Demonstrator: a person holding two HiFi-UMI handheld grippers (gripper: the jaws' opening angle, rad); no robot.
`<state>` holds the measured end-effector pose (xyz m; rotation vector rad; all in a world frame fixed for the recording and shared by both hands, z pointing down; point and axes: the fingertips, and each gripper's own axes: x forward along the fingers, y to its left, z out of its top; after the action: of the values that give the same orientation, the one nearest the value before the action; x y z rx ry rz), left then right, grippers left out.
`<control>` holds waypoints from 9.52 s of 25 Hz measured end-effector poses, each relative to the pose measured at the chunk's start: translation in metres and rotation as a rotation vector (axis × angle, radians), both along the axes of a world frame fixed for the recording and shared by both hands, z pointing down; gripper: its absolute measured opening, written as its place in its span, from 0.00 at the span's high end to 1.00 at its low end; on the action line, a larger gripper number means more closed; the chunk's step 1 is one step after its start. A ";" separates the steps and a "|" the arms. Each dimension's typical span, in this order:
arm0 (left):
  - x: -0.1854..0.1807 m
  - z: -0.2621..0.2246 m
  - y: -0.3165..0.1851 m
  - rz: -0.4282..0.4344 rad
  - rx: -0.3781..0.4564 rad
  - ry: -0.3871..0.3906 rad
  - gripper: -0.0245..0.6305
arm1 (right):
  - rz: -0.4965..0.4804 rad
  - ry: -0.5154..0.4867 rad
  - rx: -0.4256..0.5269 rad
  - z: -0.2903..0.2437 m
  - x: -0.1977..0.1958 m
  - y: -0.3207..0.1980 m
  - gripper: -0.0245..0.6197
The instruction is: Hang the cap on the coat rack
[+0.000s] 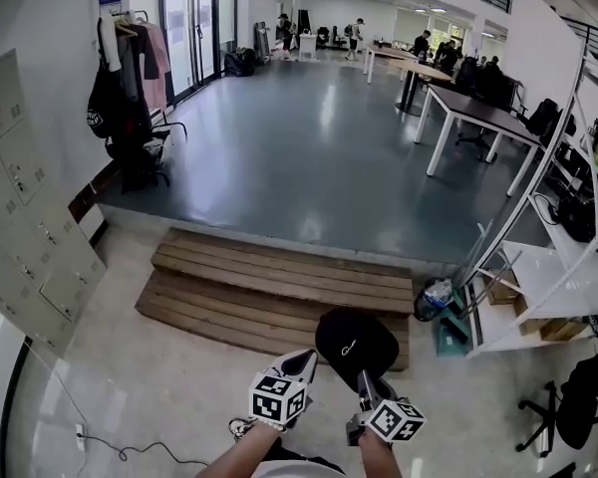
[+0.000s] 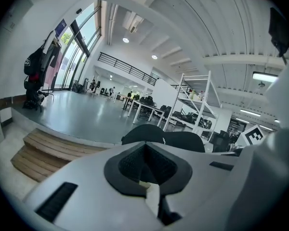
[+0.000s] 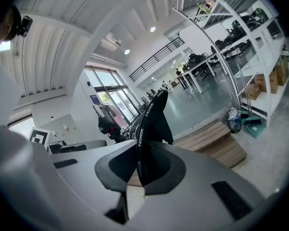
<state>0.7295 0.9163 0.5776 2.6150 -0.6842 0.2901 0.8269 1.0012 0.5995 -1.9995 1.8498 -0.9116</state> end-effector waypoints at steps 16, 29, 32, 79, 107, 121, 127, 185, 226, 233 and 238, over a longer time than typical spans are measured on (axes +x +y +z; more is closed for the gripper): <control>-0.098 -0.001 -0.097 -0.231 -0.008 -0.010 0.96 | -0.200 -0.009 0.011 0.000 -0.071 -0.123 0.93; -0.207 0.008 -0.164 -0.466 -0.006 -0.020 0.96 | -0.414 0.008 -0.004 0.009 -0.167 -0.214 0.93; -0.252 0.015 -0.184 -0.540 -0.013 -0.036 0.96 | -0.460 0.010 -0.010 0.014 -0.201 -0.241 0.93; -0.606 0.016 -0.389 -0.988 0.020 -0.044 0.96 | -0.866 -0.016 0.057 0.007 -0.545 -0.539 0.93; -0.701 0.012 -0.724 -0.869 0.001 -0.048 0.96 | -0.728 -0.035 0.069 -0.012 -0.629 -0.843 0.93; -0.831 -0.006 -0.881 -0.737 0.026 -0.015 0.96 | -0.561 0.037 0.146 -0.051 -0.738 -0.976 0.93; -0.872 -0.018 -0.923 -0.683 0.056 -0.028 0.96 | -0.512 0.048 0.183 -0.070 -0.780 -1.014 0.93; -0.853 -0.319 -1.531 -0.509 0.419 -0.018 0.96 | -0.576 0.014 0.875 -0.429 -0.849 -1.603 0.93; -0.890 -0.369 -1.699 -0.477 0.457 0.008 0.96 | -0.425 -0.208 0.840 -0.421 -0.868 -1.779 0.93; -0.890 -0.347 -1.689 -0.475 0.420 0.012 0.96 | -0.413 -0.216 0.788 -0.379 -0.867 -1.773 0.92; -0.887 -0.338 -1.682 -0.473 0.411 0.014 0.96 | -0.413 -0.144 0.739 -0.371 -0.872 -1.772 0.91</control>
<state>-0.1574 -0.7654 0.2393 2.7060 -1.4518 -0.0174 -0.0454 -0.7709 0.2286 -1.1125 2.1274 -0.3425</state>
